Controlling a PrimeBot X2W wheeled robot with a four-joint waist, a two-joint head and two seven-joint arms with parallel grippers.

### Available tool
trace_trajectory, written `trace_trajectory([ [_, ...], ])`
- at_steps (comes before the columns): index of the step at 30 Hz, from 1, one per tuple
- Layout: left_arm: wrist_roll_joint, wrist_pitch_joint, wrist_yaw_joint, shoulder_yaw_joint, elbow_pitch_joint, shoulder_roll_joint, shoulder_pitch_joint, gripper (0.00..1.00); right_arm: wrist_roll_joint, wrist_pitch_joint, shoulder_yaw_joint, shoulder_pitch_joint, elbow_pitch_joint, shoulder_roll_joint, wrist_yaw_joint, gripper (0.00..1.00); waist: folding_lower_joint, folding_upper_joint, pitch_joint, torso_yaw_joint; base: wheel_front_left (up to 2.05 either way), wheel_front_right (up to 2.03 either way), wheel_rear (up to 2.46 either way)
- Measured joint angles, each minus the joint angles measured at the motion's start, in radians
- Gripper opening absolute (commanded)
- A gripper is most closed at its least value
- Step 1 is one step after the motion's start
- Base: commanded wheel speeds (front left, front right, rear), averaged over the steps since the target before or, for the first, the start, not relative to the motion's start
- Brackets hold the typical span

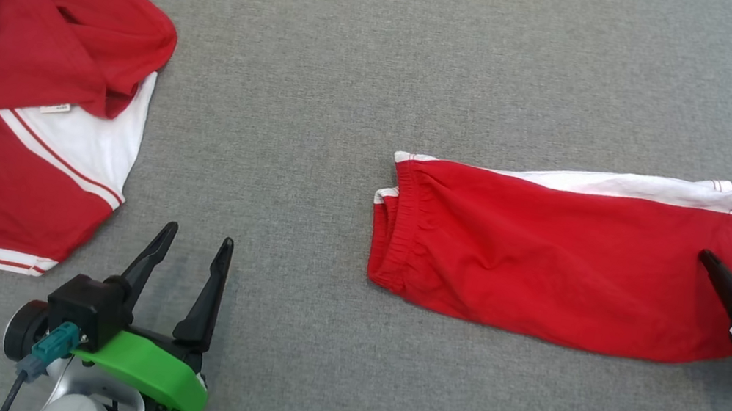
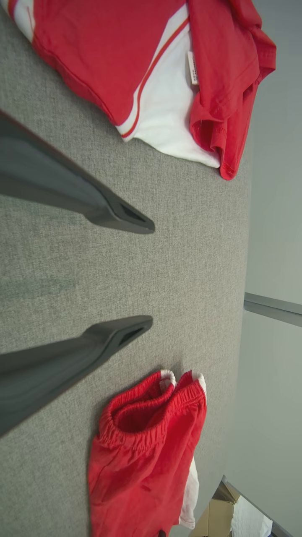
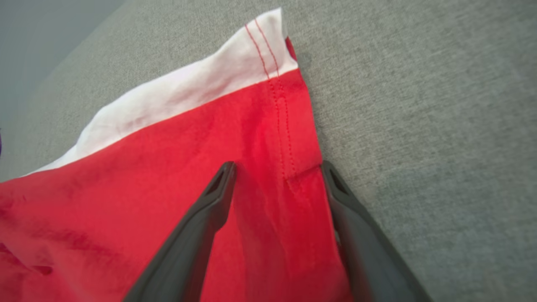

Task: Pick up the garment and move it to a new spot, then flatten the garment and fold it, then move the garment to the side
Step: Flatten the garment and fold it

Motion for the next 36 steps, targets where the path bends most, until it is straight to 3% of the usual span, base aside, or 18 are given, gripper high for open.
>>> trace_trajectory([
  [11,-0.001,0.000,0.002,0.011,-0.003,-0.002,-0.005,1.00,-0.034,0.064,0.027,-0.054,0.025,-0.023,-0.009,0.99,0.0000,0.0000,0.006,0.023,0.00,0.00,0.00],
  [12,-0.001,0.000,0.004,0.012,-0.004,-0.002,-0.005,1.00,-0.034,0.065,0.028,-0.054,0.025,-0.024,-0.010,0.79,0.0000,0.0000,0.008,0.023,0.00,0.00,0.00],
  [13,-0.001,0.000,0.005,0.014,-0.003,-0.002,-0.005,1.00,-0.034,0.065,0.029,-0.054,0.028,-0.024,-0.010,0.48,0.0000,0.0000,0.010,0.024,0.00,0.00,0.00],
  [14,-0.001,0.000,0.005,0.015,-0.003,-0.002,-0.005,1.00,-0.034,0.065,0.029,-0.055,0.030,-0.024,-0.010,0.24,0.0000,0.0000,0.010,0.024,0.00,0.00,0.00],
  [15,-0.001,0.000,0.005,0.017,-0.003,-0.002,-0.005,1.00,-0.034,0.067,0.029,-0.056,0.032,-0.024,-0.010,0.16,0.0000,0.0000,0.011,0.024,0.00,0.00,0.00],
  [16,-0.001,0.000,0.005,0.018,-0.003,-0.002,-0.005,1.00,-0.033,0.068,0.028,-0.057,0.033,-0.023,-0.010,0.00,0.0000,0.0000,0.012,0.024,0.00,0.00,0.00],
  [28,-0.002,-0.006,0.013,0.031,-0.003,-0.002,-0.005,1.00,0.060,0.062,-0.025,-0.070,0.044,0.031,-0.003,0.00,0.0000,0.0000,0.009,-0.002,0.00,0.00,0.00],
  [36,-0.004,-0.006,0.013,0.030,-0.004,-0.002,-0.004,1.00,0.068,0.061,-0.088,-0.068,0.067,-0.050,-0.010,0.00,0.0000,0.0000,0.008,-0.033,0.00,0.00,0.00],
])
